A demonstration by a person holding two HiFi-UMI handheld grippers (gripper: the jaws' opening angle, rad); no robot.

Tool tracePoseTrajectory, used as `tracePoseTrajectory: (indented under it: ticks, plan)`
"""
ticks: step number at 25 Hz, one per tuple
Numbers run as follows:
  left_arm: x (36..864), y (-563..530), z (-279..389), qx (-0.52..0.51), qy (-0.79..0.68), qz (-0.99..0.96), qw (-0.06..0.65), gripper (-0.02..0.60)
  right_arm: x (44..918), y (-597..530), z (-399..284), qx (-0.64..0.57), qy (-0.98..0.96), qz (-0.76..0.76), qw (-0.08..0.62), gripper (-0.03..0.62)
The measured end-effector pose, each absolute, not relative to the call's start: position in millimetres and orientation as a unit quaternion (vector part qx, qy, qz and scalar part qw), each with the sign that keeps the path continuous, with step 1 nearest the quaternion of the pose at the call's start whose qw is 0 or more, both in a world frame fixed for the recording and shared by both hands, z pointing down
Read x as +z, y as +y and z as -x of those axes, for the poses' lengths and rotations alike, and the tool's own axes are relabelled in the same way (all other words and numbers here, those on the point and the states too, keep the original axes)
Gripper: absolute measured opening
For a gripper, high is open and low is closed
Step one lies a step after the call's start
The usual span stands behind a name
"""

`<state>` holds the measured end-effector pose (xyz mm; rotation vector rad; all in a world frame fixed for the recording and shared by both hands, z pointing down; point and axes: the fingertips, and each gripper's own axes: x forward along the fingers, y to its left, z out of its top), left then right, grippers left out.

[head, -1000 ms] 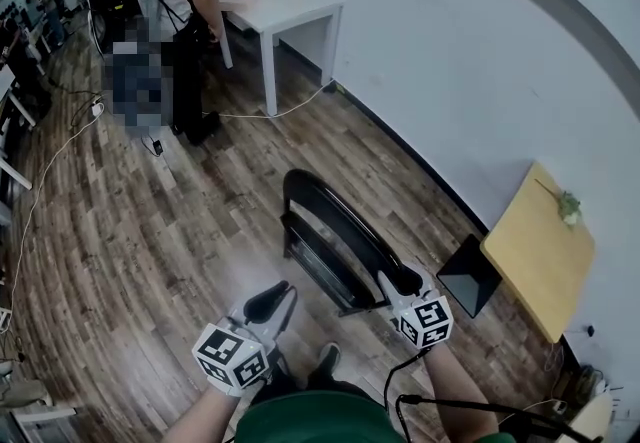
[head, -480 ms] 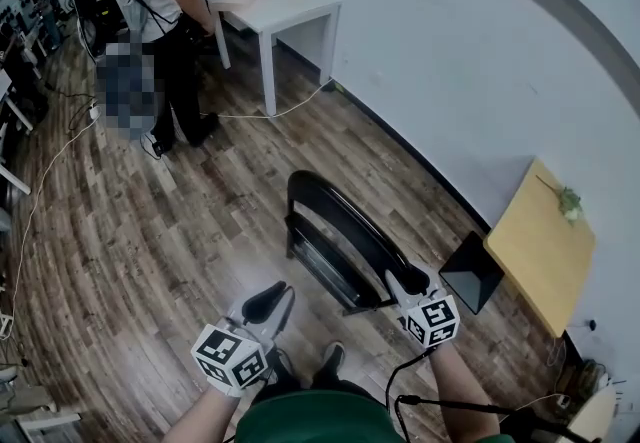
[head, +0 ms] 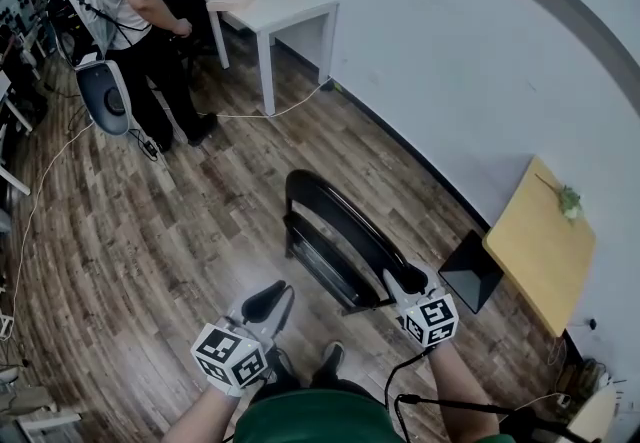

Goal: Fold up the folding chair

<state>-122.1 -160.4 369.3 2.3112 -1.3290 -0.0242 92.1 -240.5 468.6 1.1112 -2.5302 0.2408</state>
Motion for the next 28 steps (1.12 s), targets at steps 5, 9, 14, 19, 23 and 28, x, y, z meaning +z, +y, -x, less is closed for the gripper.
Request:
tracePoseTrajectory:
  ticks: [5, 9, 14, 19, 23, 28]
  plan:
    - [367, -160, 122, -0.01, -0.488, -0.84, 0.235, 0.064, 467, -241, -92, 0.086, -0.897, -0.392, 0.185, 0.152]
    - [366, -160, 120, -0.009, -0.492, -0.838, 0.235, 0.064, 467, -243, -93, 0.087, -0.898, -0.39, 0.186, 0.152]
    - [372, -152, 118, -0.008, -0.496, -0.836, 0.236, 0.064, 470, -238, -94, 0.084, -0.898, -0.388, 0.188, 0.152]
    - [372, -150, 120, -0.009, -0.499, -0.833, 0.238, 0.064, 468, -236, -91, 0.082, -0.9, -0.386, 0.186, 0.152]
    - [370, -148, 120, -0.009, -0.501, -0.832, 0.238, 0.064, 467, -234, -88, 0.08, -0.9, -0.385, 0.187, 0.152]
    - [371, -144, 116, -0.007, -0.503, -0.831, 0.238, 0.064, 468, -232, -92, 0.083, -0.9, -0.385, 0.186, 0.152]
